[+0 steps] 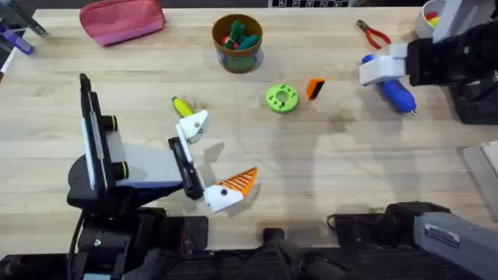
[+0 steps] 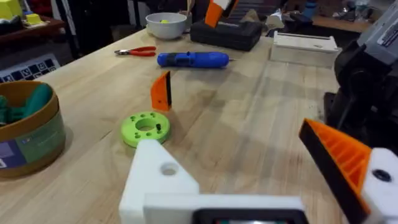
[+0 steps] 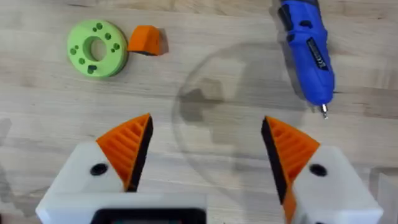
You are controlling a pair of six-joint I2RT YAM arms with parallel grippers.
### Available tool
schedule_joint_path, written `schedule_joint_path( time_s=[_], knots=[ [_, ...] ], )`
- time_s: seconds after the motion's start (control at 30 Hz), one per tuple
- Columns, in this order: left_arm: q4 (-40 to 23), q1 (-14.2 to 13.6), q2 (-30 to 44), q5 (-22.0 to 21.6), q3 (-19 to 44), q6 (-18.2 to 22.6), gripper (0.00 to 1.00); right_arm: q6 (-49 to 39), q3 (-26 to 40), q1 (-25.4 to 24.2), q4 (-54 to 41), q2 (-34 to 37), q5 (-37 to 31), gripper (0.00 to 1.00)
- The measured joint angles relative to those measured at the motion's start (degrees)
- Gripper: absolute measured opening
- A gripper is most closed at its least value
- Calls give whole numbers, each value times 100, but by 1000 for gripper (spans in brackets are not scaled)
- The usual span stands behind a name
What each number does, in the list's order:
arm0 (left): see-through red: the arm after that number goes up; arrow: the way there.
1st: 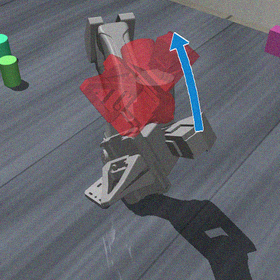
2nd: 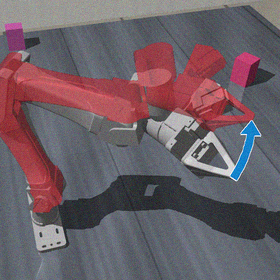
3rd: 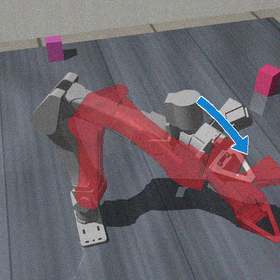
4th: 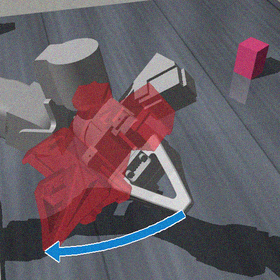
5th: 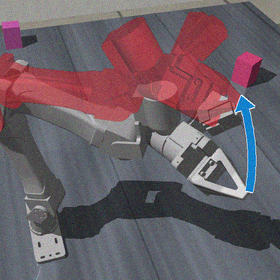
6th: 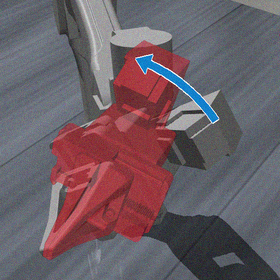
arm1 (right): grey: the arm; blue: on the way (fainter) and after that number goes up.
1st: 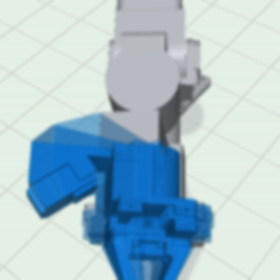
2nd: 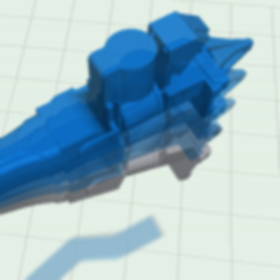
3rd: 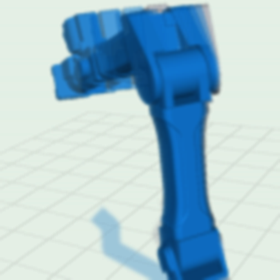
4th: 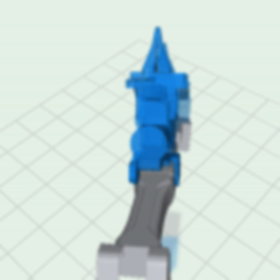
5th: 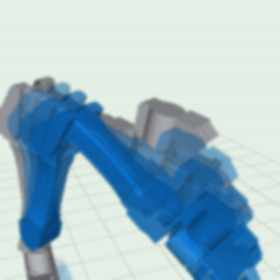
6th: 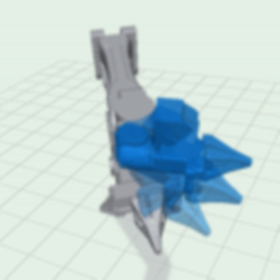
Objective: Pick up the gripper from the table and insert it into the empty holder that is missing its gripper. Then pick up a screw, insert it into the mounting hole, and use the screwdriver to tighten it. Finally, clean up the table by picking up the vegetable and placing it into the bucket.
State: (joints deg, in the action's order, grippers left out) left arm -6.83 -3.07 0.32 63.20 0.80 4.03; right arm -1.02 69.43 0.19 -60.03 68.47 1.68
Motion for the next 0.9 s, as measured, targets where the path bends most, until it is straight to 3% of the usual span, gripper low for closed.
schedule_joint_path(
  time_s=[0.33, 0.5, 0.7, 0.9],
  knots=[
    [0, 0, -2, 0, 0, 0, 985, 325, 0, 50, 109, 2, 567, 994],
    [0, 0, -1, 0, 0, 0, 986, 567, 142, 519, 18, 105, 402, 994],
    [0, 0, -2, 0, 0, 0, 985, 816, 754, 1265, -173, 928, 43, 994],
    [0, 0, -2, -2, 0, 0, 986, 993, 1231, 1442, -52, 2003, -64, 994]
  ],
)
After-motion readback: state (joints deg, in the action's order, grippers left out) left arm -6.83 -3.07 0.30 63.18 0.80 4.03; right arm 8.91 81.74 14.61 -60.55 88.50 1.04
